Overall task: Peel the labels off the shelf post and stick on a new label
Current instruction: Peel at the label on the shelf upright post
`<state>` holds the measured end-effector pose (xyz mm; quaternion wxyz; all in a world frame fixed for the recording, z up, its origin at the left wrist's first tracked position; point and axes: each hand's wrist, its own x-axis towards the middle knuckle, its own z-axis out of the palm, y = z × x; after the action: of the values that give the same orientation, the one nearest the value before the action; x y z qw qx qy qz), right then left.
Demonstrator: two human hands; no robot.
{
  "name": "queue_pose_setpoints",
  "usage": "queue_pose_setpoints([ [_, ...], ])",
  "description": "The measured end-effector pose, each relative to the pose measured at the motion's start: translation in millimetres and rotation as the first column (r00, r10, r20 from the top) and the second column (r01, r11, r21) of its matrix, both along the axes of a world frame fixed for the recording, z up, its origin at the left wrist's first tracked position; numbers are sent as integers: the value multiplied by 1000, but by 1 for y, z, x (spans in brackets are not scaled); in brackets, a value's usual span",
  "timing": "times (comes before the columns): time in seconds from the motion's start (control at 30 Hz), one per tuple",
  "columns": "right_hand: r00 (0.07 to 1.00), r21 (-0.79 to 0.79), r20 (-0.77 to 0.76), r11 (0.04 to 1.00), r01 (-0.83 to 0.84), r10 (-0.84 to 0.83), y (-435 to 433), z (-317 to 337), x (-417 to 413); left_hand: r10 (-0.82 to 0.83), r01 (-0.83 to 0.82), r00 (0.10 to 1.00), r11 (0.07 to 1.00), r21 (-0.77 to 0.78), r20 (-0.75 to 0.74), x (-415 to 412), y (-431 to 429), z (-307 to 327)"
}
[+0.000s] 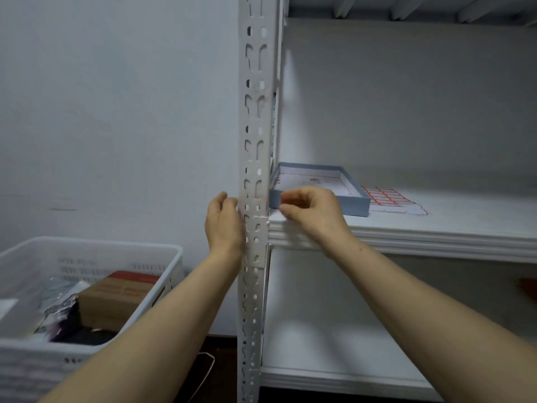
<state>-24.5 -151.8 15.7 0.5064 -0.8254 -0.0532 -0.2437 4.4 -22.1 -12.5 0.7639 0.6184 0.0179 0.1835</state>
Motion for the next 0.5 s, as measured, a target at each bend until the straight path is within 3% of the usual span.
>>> queue_pose_setpoints([
  [0.23,999,0,-38,1000,17,-17,17,1,4,-312,311,950,949,43,19,6,7,-5],
  [0.4,990,262,-130,965,-13,49,25,0,10,-417,408,909,899,157,27,21,3,-8],
  [0.5,986,320,-164,947,28,27,26,2,15,-447,441,895,882,165,-4,28,3,-9],
])
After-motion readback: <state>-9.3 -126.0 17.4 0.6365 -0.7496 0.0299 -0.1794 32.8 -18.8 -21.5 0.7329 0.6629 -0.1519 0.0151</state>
